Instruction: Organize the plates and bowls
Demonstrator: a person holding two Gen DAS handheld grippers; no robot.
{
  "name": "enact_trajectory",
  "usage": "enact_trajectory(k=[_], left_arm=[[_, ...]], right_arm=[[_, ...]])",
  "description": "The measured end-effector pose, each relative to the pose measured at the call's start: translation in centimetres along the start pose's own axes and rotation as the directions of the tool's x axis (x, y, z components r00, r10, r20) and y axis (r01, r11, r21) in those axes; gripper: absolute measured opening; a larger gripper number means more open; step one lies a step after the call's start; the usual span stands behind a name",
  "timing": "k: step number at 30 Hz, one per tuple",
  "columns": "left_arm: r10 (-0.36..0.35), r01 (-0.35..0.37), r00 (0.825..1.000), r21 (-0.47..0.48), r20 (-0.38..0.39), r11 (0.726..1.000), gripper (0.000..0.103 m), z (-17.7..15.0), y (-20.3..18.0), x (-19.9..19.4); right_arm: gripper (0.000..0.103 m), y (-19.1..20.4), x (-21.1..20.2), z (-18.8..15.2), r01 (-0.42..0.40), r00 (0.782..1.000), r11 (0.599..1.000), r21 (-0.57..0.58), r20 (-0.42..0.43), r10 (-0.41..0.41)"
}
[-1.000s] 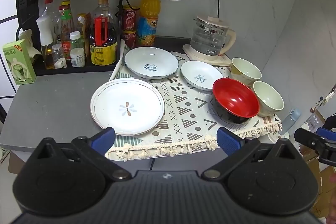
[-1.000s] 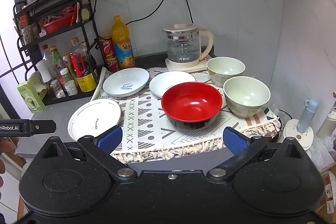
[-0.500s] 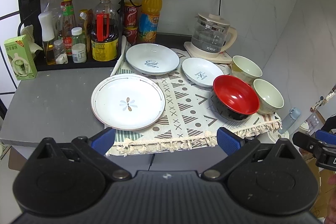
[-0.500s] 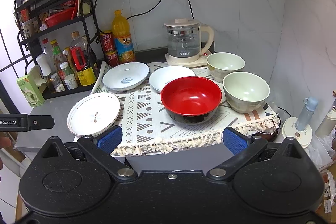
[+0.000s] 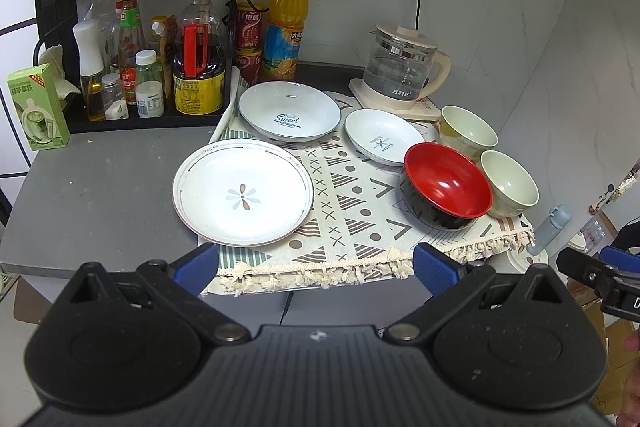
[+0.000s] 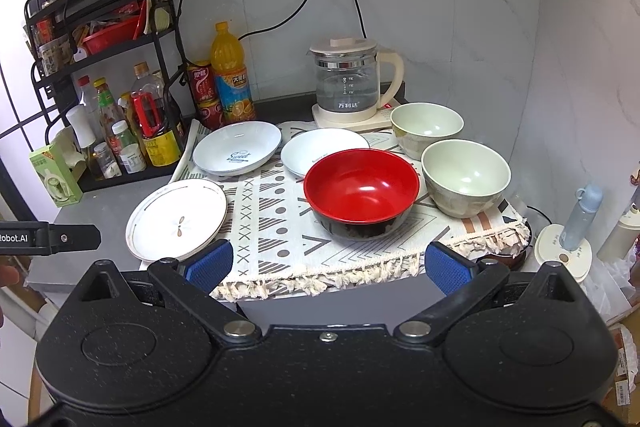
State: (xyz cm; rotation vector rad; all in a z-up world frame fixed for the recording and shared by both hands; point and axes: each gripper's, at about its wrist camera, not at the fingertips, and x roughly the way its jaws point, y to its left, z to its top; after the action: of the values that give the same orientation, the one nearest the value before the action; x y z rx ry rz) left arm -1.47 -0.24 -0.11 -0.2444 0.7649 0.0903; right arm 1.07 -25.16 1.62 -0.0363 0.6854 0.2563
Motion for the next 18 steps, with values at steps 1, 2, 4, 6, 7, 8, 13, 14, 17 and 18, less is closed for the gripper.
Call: enact_trajectory(k=[1, 2, 4, 6, 7, 8, 13, 14, 17, 18], left_arm=[[0.000, 0.000, 1.000, 0.001, 0.000, 1.000, 0.102, -0.01, -0.01, -0.01], [0.000, 0.000, 1.000, 0.002, 0.000, 1.000, 0.102, -0.02, -0.02, 0.00], [0.000, 0.000, 1.000, 0.002, -0.001, 1.000, 0.102, 0.02, -0.21, 0.05], [-0.002, 0.002, 1.000, 0.002, -0.002, 1.000, 0.102, 0.04, -0.24, 0.05], [-0.005, 0.005, 1.000, 0.003, -0.002, 1.000, 0.102, 0.04, -0.23, 0.06], [-0.007, 0.007, 1.000, 0.004, -0.003, 1.000, 0.102, 0.07, -0.23, 0.09], [-0.019, 0.019, 1.000, 0.014, -0.010, 1.000, 0.102, 0.16, -0.35, 0.30], [-0.021, 0.021, 1.000, 0.018, -0.010, 1.000, 0.102, 0.15, -0.37, 0.36], [-0.027, 0.027, 1.000, 0.019, -0.011, 0.999, 0.102, 0.03, -0.36, 0.51], [-0.029, 0.030, 0.999, 0.018, -0.012, 0.999, 0.102, -0.03, -0.34, 0.55]], right_arm=[[0.103, 0.00, -0.02, -0.01, 0.001, 1.000, 1.000, 0.002, -0.001, -0.001], [0.103, -0.07, -0.03, 0.01, 0.002, 1.000, 1.000, 0.003, -0.002, -0.002], [0.103, -0.12, -0.04, 0.01, 0.005, 1.000, 1.000, 0.005, -0.001, -0.005], [0.103, -0.13, -0.02, -0.07, 0.011, 1.000, 1.000, 0.008, -0.002, -0.011], [0.103, -0.14, -0.05, -0.13, 0.014, 1.000, 1.000, 0.010, 0.000, -0.014], [0.103, -0.15, -0.06, -0.16, 0.017, 1.000, 1.000, 0.012, 0.002, -0.017], [0.103, -0.34, -0.08, -0.33, 0.031, 1.000, 0.999, 0.030, 0.001, -0.031], [0.103, -0.40, -0.07, -0.36, 0.031, 1.000, 0.999, 0.034, -0.001, -0.031], [0.103, -0.28, -0.14, -0.58, 0.036, 0.999, 0.999, 0.026, -0.002, -0.036], [0.103, -0.26, -0.12, -0.64, 0.037, 0.999, 0.999, 0.023, -0.002, -0.037]])
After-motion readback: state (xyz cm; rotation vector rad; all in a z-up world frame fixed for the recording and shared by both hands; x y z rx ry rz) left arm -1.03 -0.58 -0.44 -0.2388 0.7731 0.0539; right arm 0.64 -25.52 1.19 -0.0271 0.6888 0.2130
